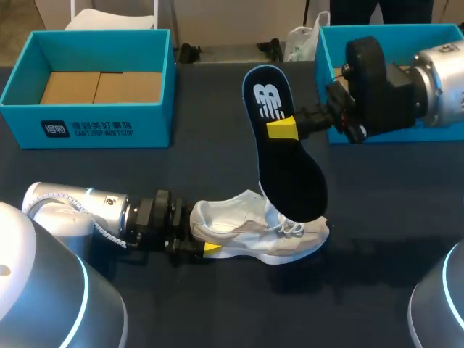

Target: Take the shoe out of the shoebox, open the shoe tongue, remove and reinsert the insole, then place the shoe into the shoebox

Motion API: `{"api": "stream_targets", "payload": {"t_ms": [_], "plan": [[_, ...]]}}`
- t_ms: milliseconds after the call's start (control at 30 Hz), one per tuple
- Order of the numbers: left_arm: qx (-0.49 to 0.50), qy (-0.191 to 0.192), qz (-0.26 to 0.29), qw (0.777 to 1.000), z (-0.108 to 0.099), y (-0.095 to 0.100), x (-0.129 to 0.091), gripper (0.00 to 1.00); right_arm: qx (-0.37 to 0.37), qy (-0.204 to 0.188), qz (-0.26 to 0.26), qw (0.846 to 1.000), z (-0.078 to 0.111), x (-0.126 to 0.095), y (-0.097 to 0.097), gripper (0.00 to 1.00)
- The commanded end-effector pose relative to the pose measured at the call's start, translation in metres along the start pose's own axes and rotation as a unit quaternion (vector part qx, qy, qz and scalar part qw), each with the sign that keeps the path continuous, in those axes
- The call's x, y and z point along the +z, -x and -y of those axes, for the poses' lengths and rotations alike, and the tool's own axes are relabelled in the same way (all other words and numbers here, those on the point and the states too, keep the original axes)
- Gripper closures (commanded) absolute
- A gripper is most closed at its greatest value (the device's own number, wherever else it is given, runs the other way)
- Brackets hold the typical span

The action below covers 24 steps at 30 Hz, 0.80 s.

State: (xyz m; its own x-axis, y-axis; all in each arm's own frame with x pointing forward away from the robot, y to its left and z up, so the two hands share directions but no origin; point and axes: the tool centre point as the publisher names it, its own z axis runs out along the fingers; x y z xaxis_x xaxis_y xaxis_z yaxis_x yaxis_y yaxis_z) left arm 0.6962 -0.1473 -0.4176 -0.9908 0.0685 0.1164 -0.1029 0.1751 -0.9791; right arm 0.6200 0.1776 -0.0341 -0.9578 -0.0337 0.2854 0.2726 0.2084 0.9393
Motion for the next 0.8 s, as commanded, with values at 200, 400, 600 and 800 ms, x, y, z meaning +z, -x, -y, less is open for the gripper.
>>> {"api": "stream_targets", "payload": {"t_ms": [200, 400, 600, 800], "plan": [[0.0, 0.0, 0.001, 1.0, 0.0, -0.001, 0.0, 1.0, 0.002, 0.012, 0.021, 1.0, 0.007, -0.005, -0.009, 1.0], [0.0, 0.0, 0.001, 1.0, 0.0, -0.001, 0.0, 1.0, 0.01, 0.023, 0.013, 1.0, 0.011, -0.012, -0.01, 1.0], [0.0, 0.0, 0.001, 1.0, 0.0, -0.001, 0.0, 1.0, 0.006, 0.034, 0.013, 0.999, 0.016, -0.013, -0.012, 1.0], [0.0, 0.0, 0.001, 1.0, 0.0, -0.001, 0.0, 1.0, 0.006, 0.034, 0.013, 0.999, 0.016, -0.013, -0.012, 1.0]]}}
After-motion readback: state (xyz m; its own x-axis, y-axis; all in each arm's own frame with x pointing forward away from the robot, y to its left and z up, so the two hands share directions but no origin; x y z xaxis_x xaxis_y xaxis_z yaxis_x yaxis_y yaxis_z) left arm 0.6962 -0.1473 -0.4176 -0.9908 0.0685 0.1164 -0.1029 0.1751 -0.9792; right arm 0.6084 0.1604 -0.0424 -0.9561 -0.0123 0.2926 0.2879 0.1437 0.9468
